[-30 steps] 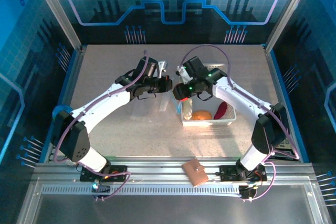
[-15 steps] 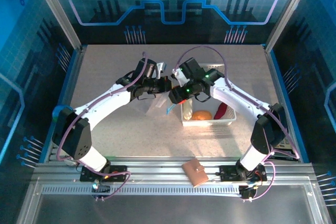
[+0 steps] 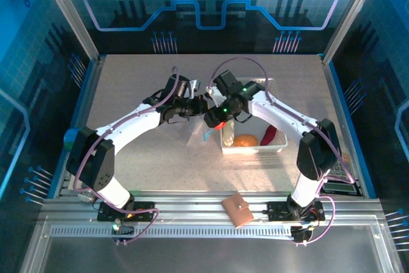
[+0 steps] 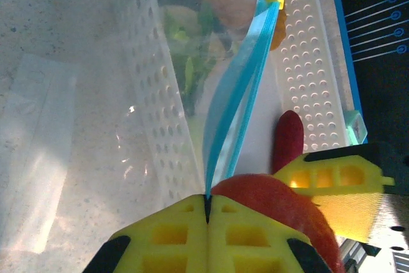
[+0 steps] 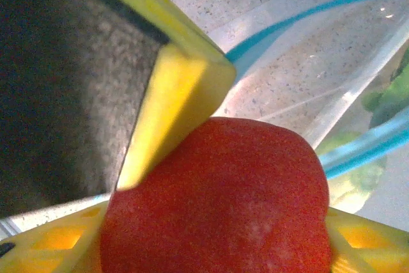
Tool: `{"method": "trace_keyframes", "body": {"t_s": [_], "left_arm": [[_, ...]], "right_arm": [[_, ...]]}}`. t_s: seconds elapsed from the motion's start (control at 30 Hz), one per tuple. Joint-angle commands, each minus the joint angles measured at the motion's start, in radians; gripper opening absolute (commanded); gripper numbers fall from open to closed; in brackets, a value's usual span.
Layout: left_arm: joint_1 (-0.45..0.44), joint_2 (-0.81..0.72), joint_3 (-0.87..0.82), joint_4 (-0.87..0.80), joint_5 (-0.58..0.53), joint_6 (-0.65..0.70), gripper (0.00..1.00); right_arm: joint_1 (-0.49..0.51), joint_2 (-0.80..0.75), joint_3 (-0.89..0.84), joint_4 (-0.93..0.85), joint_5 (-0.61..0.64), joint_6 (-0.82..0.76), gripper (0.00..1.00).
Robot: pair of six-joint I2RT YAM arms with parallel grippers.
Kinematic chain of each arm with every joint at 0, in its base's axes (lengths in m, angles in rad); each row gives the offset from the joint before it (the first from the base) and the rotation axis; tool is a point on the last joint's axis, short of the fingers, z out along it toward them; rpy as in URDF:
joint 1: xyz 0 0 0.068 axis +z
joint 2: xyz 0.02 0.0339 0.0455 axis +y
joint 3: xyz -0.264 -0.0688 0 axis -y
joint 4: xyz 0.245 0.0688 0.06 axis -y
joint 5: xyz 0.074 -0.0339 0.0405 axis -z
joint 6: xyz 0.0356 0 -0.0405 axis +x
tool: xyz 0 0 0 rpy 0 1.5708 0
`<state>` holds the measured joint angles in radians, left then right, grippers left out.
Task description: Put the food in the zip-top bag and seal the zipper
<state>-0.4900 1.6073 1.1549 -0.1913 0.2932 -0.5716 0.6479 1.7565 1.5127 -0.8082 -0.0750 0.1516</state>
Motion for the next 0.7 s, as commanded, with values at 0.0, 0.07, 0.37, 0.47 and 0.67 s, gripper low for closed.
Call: {"method": "trace_keyframes", "body": {"t_s": [0.0, 0.07, 0.37, 0.47, 0.67], "left_arm": [[-0.009, -0.052, -0.025, 0.061, 0.114, -0.041, 0.0], [-0.009, -0.071, -0.033, 0.078, 0.125, -0.052, 0.0], [0.007, -0.119, -0.053, 0.081, 0.126, -0.061, 0.0], [0.009, -0.133, -0.06, 0.1, 0.143, -0.075, 0.0], [0.013, -0.154, -0.08, 0.143, 0.173, -0.105, 0.0]], "right_arm": [[0.011, 0.052, 0.054, -0.008, 0.024, -0.018, 0.61], [0.011, 0.067, 0.065, -0.026, 0.057, -0.016, 0.6], [-0.035, 0.029, 0.029, -0.016, 0.081, 0.012, 0.59], [-0.045, 0.034, 0.032, -0.031, 0.086, 0.007, 0.58], [-0.06, 0.061, 0.047, -0.066, 0.107, 0.006, 0.58]]}}
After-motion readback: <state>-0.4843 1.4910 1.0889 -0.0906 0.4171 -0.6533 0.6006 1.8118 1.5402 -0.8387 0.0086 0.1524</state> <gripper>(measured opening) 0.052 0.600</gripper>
